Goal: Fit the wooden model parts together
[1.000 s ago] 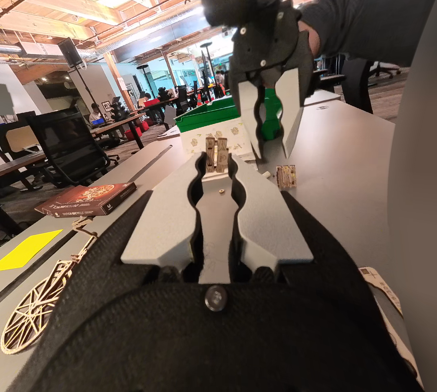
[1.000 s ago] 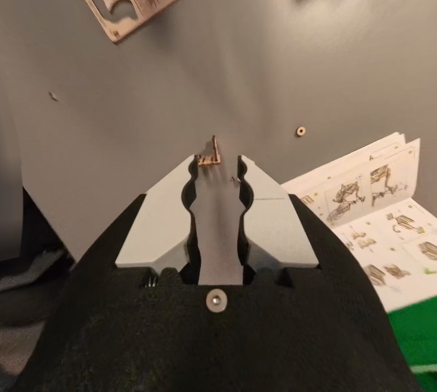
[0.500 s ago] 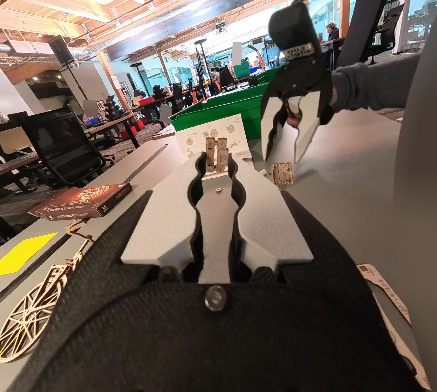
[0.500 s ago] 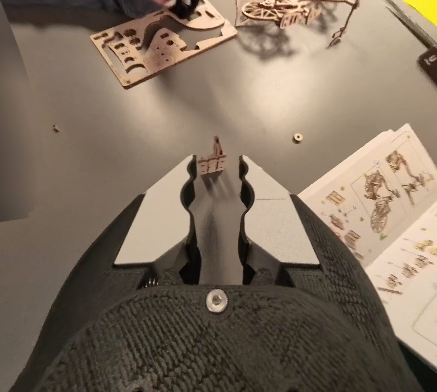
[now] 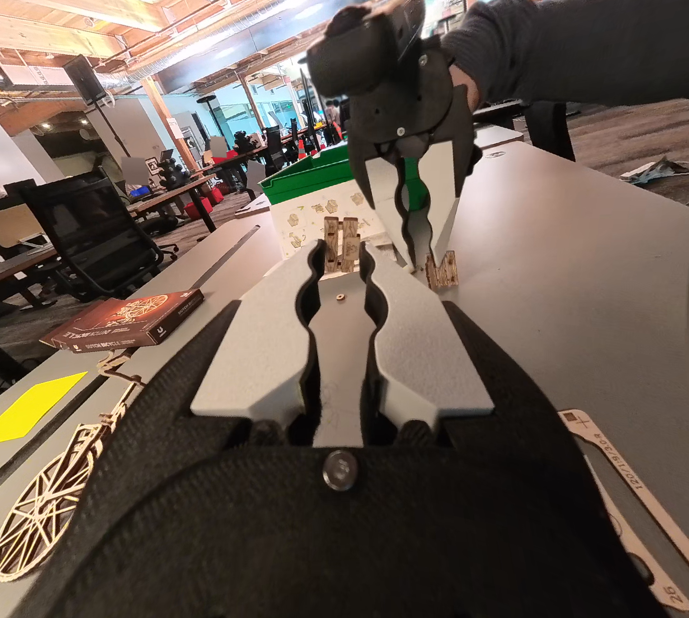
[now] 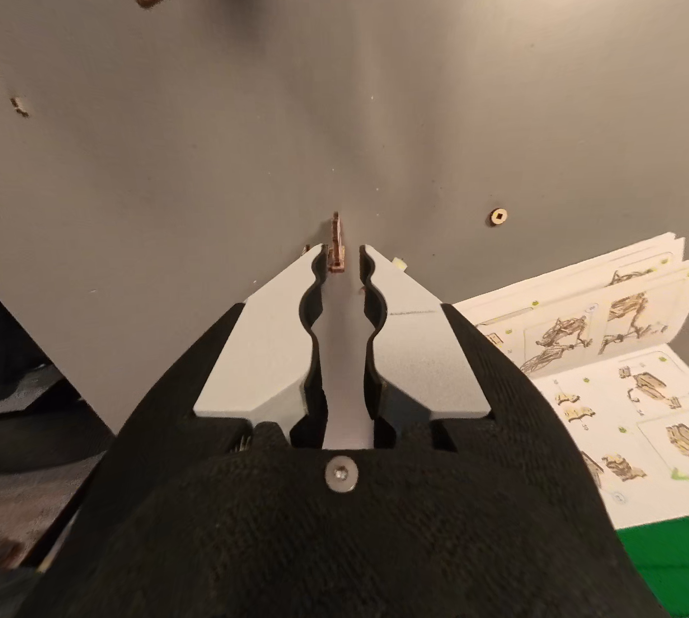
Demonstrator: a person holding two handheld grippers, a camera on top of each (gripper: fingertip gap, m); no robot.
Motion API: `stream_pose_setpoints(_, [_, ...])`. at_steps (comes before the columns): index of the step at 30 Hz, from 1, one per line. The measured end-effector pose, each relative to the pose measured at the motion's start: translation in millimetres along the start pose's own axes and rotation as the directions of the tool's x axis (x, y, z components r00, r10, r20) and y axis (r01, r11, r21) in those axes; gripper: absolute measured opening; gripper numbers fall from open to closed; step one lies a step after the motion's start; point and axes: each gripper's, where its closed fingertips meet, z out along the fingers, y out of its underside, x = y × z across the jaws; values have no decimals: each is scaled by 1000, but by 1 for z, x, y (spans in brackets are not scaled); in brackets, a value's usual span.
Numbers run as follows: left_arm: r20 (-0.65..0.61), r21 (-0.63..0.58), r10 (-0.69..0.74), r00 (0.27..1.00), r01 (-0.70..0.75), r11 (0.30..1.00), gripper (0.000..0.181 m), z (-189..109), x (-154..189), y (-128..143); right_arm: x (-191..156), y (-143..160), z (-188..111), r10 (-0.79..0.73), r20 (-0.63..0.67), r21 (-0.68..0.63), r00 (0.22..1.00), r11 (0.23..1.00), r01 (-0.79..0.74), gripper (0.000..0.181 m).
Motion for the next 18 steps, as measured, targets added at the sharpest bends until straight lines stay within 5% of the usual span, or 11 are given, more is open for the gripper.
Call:
stream_pose_setpoints(13, [-12, -9, 8, 1000, -9, 1000, 17, 2, 3, 1, -5, 13, 17, 69, 80, -151, 994, 987, -57, 5])
stream_pose_setpoints(18, [-7, -13, 18, 1000, -18, 1000, 17, 2, 3, 1, 1, 5, 11, 77, -16, -61, 997, 995, -78, 1])
